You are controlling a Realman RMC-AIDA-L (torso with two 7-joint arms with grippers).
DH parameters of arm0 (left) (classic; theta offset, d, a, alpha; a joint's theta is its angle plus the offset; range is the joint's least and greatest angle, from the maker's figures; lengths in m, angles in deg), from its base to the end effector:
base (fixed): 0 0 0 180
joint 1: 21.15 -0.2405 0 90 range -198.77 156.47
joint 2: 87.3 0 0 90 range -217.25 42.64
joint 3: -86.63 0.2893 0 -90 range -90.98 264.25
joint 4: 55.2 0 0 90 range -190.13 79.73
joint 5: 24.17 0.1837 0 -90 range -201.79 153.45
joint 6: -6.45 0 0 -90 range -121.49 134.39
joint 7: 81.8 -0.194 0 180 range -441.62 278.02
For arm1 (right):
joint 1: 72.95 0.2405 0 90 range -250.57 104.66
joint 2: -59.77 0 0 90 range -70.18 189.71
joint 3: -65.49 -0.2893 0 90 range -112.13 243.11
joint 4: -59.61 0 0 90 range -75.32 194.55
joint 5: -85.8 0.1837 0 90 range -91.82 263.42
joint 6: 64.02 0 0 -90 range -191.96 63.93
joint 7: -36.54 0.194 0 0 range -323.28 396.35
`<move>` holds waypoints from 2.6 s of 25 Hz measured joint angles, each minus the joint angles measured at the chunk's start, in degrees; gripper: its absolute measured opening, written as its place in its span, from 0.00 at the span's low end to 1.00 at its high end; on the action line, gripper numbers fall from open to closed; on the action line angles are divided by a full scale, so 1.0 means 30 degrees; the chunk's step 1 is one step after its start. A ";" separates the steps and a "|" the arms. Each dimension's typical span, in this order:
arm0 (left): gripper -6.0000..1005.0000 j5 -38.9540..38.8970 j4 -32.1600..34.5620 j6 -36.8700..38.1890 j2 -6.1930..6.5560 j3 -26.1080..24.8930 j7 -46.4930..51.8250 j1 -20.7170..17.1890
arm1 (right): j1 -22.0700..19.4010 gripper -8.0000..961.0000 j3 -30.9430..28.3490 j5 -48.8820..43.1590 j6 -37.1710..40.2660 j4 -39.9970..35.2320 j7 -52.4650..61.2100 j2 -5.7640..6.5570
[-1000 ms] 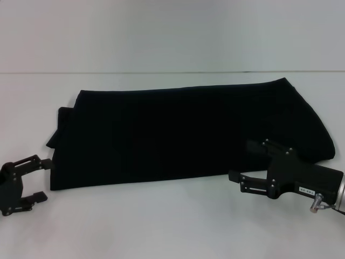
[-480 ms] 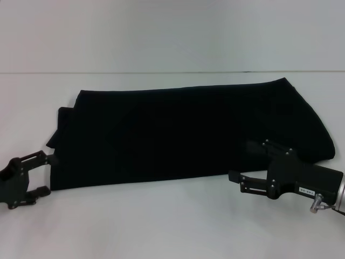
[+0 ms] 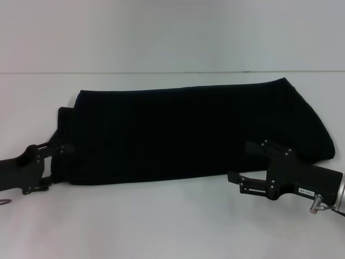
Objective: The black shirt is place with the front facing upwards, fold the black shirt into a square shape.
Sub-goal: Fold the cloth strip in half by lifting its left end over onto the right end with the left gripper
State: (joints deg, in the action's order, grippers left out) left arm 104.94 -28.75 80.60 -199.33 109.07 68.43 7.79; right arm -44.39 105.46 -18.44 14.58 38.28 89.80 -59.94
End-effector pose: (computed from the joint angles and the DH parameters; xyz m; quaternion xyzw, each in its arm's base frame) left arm -0.3662 0.3555 -0.0184 -0.5117 -0.8046 -0.2696 0.1343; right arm 0.2734 0.3368 -0.0919 -0.9259 0.1610 0.2602 0.2215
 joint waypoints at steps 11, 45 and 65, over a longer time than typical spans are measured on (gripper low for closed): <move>0.81 -0.0015 0.0146 -0.0456 0.0019 0.1386 -0.0250 0.0250 | -0.0018 0.99 -0.0030 0.0000 0.0175 0.0172 0.0000 0.0001; 0.03 -0.0080 0.0299 -0.0937 0.1114 0.1070 -0.1236 0.0221 | 0.0020 0.99 0.1022 -0.1050 -0.0593 -0.0234 -0.0002 0.0127; 0.05 -0.0994 0.1932 0.1592 0.2949 -0.0058 -0.1622 0.1457 | -0.0740 0.99 -0.0246 -0.1074 -0.0600 -0.0243 0.0438 0.0354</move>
State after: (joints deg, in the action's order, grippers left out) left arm 101.96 -22.96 85.37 -190.48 108.89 63.56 12.17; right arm -46.61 104.72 -21.66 12.78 37.55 91.11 -58.88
